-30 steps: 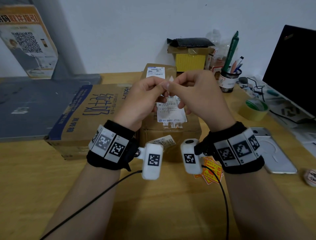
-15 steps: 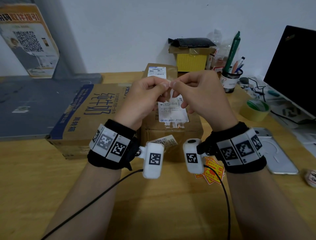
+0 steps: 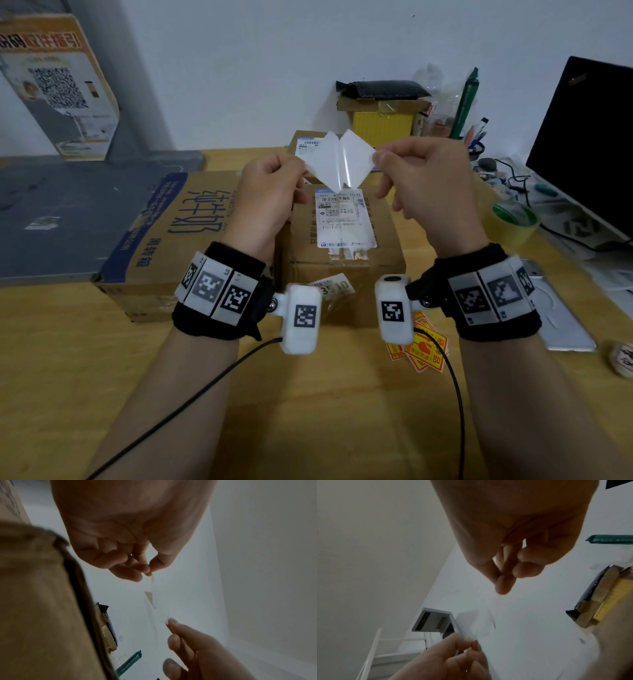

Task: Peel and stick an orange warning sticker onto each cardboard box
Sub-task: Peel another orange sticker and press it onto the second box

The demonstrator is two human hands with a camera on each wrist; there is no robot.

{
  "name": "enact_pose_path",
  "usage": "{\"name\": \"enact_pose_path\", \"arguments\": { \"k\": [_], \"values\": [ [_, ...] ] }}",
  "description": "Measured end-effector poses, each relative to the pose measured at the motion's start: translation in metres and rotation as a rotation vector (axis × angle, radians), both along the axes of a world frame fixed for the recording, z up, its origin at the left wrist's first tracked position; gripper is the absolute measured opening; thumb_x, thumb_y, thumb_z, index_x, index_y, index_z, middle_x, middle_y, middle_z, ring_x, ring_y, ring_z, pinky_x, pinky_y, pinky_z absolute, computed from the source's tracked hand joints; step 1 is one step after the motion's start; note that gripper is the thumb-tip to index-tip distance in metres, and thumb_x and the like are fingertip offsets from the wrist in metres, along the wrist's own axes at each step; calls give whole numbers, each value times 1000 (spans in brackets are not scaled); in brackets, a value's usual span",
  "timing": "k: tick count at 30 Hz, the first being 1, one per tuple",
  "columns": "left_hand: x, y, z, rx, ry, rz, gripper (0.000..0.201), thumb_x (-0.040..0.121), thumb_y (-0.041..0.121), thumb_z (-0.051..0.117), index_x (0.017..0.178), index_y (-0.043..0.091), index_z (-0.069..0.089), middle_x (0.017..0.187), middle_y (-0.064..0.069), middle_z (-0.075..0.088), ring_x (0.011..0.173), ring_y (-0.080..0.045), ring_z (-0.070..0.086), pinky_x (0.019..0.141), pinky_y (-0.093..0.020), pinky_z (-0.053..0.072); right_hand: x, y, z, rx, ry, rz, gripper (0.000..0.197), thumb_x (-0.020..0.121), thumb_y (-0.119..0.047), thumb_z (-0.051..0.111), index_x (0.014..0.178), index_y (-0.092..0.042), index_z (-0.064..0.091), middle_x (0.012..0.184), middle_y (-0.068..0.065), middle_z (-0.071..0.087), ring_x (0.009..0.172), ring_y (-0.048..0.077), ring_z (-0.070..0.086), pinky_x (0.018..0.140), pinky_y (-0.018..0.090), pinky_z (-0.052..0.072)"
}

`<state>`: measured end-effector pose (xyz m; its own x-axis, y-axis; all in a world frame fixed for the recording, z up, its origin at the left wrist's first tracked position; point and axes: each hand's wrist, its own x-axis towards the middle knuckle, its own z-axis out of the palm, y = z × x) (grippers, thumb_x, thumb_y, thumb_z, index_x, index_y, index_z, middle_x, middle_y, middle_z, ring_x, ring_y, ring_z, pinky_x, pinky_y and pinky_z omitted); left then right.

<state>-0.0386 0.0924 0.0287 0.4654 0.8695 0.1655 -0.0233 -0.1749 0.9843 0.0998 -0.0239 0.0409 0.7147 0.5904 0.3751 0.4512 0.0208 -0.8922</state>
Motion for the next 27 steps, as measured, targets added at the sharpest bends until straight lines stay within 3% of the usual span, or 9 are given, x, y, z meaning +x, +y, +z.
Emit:
{"name": "enact_pose_path", "arguments": {
  "k": [4, 9, 12, 16, 21, 24, 27],
  "values": [
    [-2, 3, 1, -19, -17, 36, 24, 97, 18, 56, 74, 21, 59, 69, 8, 57, 57, -3, 59, 50, -20, 38, 9, -5, 3, 16, 8, -99, 10, 97, -23, 67, 99, -21, 76, 69, -7, 78, 45, 14, 63, 38, 22, 44],
    [-1, -1, 0, -8, 13, 25, 19, 96, 20, 57, 79, 21, 64, 79, 5, 67, 64, -5, 66, 54, -24, 40, 9, -13, 9, 55, -17, -133, 10, 97, -25, 69, 102, -22, 78, 83, -8, 80, 53, 22, 72, 38, 27, 51],
    [0, -12, 0, -10, 46, -16, 21, 96, 19, 58, 76, 20, 66, 72, 12, 72, 61, -5, 67, 50, -24, 38, 10, -22, 8, 83, -47, -154, 10, 96, -27, 71, 100, -22, 78, 85, -6, 79, 52, 20, 72, 38, 26, 50],
    [13, -39, 4, -12, 130, -138, 18, 97, 18, 58, 85, 15, 70, 87, 6, 76, 61, -8, 67, 45, -21, 40, 13, -43, 0, 57, -48, -211, 9, 94, -30, 73, 99, -24, 78, 85, -7, 78, 52, 18, 72, 40, 27, 52],
    [44, -79, 16, 7, 249, -325, 17, 98, 15, 55, 90, 8, 69, 84, 1, 76, 58, -13, 66, 43, -20, 39, 23, -76, 5, 64, -82, -279, 9, 93, -30, 72, 96, -24, 79, 83, -4, 78, 50, 17, 72, 40, 29, 49],
    [55, -98, 16, -35, 363, -430, 12, 98, 14, 54, 94, 8, 64, 71, 2, 75, 44, -10, 61, 41, -18, 36, 27, -94, 5, 47, -106, -297, 5, 92, -30, 73, 91, -28, 78, 80, -4, 78, 48, 16, 71, 42, 30, 51],
    [57, -110, 11, -20, 449, -479, 11, 99, 10, 55, 93, 6, 63, 81, -4, 74, 42, -8, 60, 36, -17, 39, 29, -107, 2, 3, -124, -312, 6, 93, -31, 72, 89, -29, 76, 81, -6, 77, 48, 13, 70, 44, 26, 49]
  ]
}}
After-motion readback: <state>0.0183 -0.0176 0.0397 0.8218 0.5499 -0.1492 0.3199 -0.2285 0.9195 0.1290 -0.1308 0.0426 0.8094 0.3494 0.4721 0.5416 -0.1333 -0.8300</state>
